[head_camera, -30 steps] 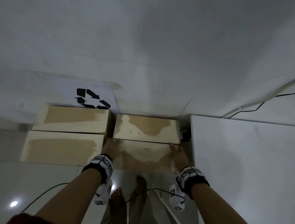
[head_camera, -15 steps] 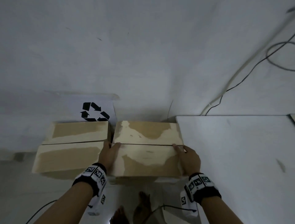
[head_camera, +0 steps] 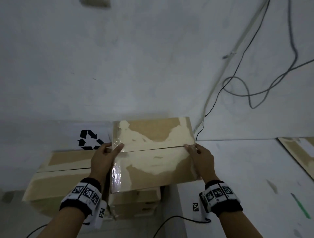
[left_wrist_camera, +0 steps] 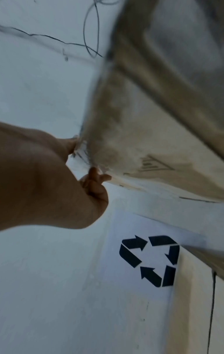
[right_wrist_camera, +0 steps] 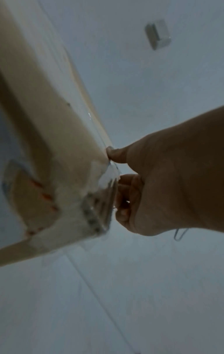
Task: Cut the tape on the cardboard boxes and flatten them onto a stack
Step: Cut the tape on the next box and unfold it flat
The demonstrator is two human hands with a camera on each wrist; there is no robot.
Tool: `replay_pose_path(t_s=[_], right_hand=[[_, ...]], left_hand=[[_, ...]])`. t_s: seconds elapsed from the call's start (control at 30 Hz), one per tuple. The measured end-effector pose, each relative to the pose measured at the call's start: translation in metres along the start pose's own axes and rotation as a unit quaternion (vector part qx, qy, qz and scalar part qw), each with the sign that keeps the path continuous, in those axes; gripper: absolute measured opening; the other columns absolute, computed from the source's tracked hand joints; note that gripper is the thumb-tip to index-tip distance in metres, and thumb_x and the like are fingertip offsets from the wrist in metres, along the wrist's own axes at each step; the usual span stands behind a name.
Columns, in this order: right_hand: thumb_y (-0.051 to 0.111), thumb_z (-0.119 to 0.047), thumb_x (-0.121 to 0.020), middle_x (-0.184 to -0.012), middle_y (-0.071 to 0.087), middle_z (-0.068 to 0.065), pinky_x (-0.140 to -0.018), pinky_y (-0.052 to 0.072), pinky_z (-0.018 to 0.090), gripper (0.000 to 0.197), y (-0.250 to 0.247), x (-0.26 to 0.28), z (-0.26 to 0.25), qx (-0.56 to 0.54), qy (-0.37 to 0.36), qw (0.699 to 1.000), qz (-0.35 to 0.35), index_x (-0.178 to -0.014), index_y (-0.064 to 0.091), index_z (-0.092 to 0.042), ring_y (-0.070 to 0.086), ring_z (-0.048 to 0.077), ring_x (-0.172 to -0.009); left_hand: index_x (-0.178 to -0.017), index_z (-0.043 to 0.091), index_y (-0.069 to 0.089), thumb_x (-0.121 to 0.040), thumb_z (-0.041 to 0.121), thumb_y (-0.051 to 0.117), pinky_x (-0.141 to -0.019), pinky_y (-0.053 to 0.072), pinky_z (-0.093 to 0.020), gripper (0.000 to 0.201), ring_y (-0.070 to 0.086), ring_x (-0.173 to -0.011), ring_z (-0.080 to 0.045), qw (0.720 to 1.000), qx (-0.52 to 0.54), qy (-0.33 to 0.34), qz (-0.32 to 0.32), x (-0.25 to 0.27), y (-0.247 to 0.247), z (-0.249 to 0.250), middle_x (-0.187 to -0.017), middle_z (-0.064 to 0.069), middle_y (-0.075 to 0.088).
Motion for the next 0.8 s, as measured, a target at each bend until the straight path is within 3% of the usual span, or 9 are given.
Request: replay_pose_path(t_s=[0.1, 0.2, 0.3, 0.37, 0.43, 0.5, 0.6, 0.7, 0.8], right_hand=[[0.062, -0.052, -0.090, -0.072, 0.069, -0.007, -0.065, 0.046, 0.025, 0.025, -0.045, 0.004, 0.024, -0.011, -0.025, 1.000, -0.009, -0.089, 0.068, -0.028, 0.066, 0.010, -0.072], [0.065, -0.040, -0.092, -0.090, 0.073, -0.005, -0.056, 0.050, 0.020, 0.022, -0.093, 0.010, 0.056, -0.063, -0.015, 0.998, -0.017, -0.107, 0.064, -0.024, 0.071, 0.011, -0.075], [0.064, -0.022, -0.095, -0.104, 0.069, 0.015, -0.057, 0.055, 0.021, 0.030, -0.136, 0.020, 0.088, -0.170, 0.020, 0.985, -0.031, -0.119, 0.049, -0.012, 0.073, 0.019, -0.072], [0.061, -0.027, -0.096, -0.112, 0.064, 0.018, -0.065, 0.057, 0.025, 0.037, -0.163, 0.028, 0.107, -0.209, 0.040, 0.976, -0.036, -0.123, 0.041, -0.011, 0.072, 0.021, -0.077], [0.053, -0.043, -0.098, -0.115, 0.060, 0.014, -0.077, 0.059, 0.037, 0.043, -0.188, 0.032, 0.123, -0.261, 0.073, 0.962, -0.038, -0.126, 0.036, -0.015, 0.071, 0.028, -0.087], [0.043, -0.057, -0.096, -0.116, 0.058, 0.012, -0.082, 0.058, 0.045, 0.051, -0.213, 0.036, 0.136, -0.317, 0.110, 0.941, -0.034, -0.127, 0.035, -0.017, 0.069, 0.034, -0.095], [0.038, -0.065, -0.094, -0.130, 0.051, 0.013, -0.081, 0.058, 0.043, 0.061, -0.243, 0.040, 0.164, -0.395, 0.138, 0.908, -0.022, -0.134, 0.036, -0.020, 0.064, 0.035, -0.108], [0.057, -0.080, -0.072, -0.142, 0.046, 0.014, -0.087, 0.057, 0.046, 0.089, -0.265, 0.043, 0.190, -0.431, 0.160, 0.888, 0.005, -0.137, 0.039, -0.021, 0.057, 0.034, -0.120], [0.075, -0.078, -0.052, -0.141, 0.044, 0.014, -0.093, 0.053, 0.051, 0.111, -0.278, 0.047, 0.202, -0.404, 0.148, 0.902, 0.038, -0.138, 0.034, -0.020, 0.051, 0.031, -0.123]], left_hand=[[-0.114, 0.032, 0.065, -0.071, 0.069, 0.067, -0.084, 0.050, -0.032, 0.057, 0.063, -0.095, -0.009, 0.999, 0.000, 0.038, -0.014, 0.037, 0.035, 0.021, -0.101, 0.013, 0.068], [-0.125, 0.037, 0.061, -0.088, 0.053, 0.060, -0.093, 0.049, -0.032, 0.040, 0.062, -0.104, -0.006, 0.997, -0.002, 0.064, -0.046, 0.075, 0.084, 0.033, -0.111, 0.015, 0.069], [-0.130, 0.045, 0.054, -0.090, 0.054, 0.054, -0.090, 0.052, -0.036, 0.041, 0.064, -0.098, -0.007, 0.995, -0.029, 0.088, -0.047, 0.109, 0.131, 0.036, -0.108, 0.015, 0.069], [-0.130, 0.044, 0.054, -0.095, 0.045, 0.054, -0.086, 0.054, -0.040, 0.035, 0.065, -0.093, -0.011, 0.994, -0.034, 0.083, -0.059, 0.131, 0.160, 0.039, -0.107, 0.010, 0.069], [-0.125, 0.032, 0.057, -0.097, 0.038, 0.054, -0.080, 0.057, -0.039, 0.029, 0.064, -0.101, -0.020, 0.995, 0.029, 0.046, -0.088, 0.155, 0.188, 0.051, -0.116, 0.003, 0.066], [-0.120, 0.018, 0.053, -0.094, 0.045, 0.054, -0.067, 0.059, -0.034, 0.037, 0.062, -0.102, -0.026, 0.984, 0.125, -0.035, -0.124, 0.178, 0.213, 0.068, -0.117, -0.001, 0.060], [-0.114, 0.017, 0.053, -0.084, 0.070, 0.049, -0.071, 0.058, -0.049, 0.061, 0.061, -0.097, -0.026, 0.947, 0.225, -0.122, -0.193, 0.203, 0.247, 0.090, -0.109, -0.004, 0.056], [-0.119, 0.019, 0.051, -0.076, 0.070, 0.060, -0.079, 0.053, -0.061, 0.068, 0.055, -0.105, -0.027, 0.928, 0.244, -0.176, -0.218, 0.204, 0.279, 0.096, -0.113, -0.002, 0.052], [-0.114, 0.011, 0.049, -0.070, 0.056, 0.078, -0.085, 0.054, -0.049, 0.069, 0.052, -0.100, -0.020, 0.918, 0.249, -0.195, -0.240, 0.194, 0.303, 0.089, -0.111, -0.006, 0.050]])
Point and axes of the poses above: each hand's wrist, its own x-axis away from the middle knuckle, its own y-axis out of the palm, z = x × y, the point moved 4 cm from there along -x, towards the middle knuckle
